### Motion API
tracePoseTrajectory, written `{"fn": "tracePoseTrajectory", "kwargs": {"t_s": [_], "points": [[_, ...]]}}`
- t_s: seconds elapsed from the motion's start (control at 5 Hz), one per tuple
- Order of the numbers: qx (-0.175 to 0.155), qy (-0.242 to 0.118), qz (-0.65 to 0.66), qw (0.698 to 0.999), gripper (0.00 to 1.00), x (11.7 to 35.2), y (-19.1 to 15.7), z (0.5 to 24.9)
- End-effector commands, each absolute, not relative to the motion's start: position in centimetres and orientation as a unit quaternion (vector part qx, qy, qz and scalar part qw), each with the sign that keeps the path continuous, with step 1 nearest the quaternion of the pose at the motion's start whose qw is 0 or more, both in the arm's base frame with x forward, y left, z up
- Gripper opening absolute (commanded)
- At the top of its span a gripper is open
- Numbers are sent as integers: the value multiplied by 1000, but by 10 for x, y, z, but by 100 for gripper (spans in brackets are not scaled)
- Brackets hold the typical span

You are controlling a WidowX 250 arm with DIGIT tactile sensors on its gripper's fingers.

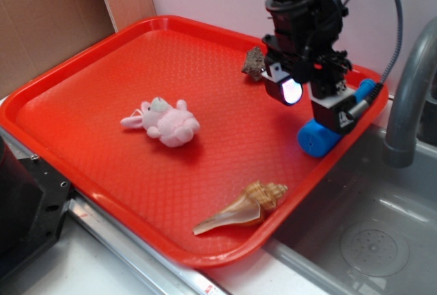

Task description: Grab the blue bottle.

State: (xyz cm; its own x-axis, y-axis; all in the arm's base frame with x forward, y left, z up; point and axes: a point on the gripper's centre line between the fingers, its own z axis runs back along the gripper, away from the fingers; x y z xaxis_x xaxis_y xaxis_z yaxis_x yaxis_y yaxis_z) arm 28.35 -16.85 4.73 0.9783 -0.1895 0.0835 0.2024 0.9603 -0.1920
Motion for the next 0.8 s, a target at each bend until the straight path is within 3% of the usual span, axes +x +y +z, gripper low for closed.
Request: {"fn": "tracePoseTrajectory", "kwargs": {"t_s": [0.0, 0.2, 0.4, 0.6], "points": [[-115, -32, -111, 987, 100, 311, -172, 60], [-106, 12, -114, 988, 0, 312, -163, 51], [-98, 45, -140, 984, 0, 303, -150, 50], [-92, 79, -154, 981, 0, 255, -160, 37]]}}
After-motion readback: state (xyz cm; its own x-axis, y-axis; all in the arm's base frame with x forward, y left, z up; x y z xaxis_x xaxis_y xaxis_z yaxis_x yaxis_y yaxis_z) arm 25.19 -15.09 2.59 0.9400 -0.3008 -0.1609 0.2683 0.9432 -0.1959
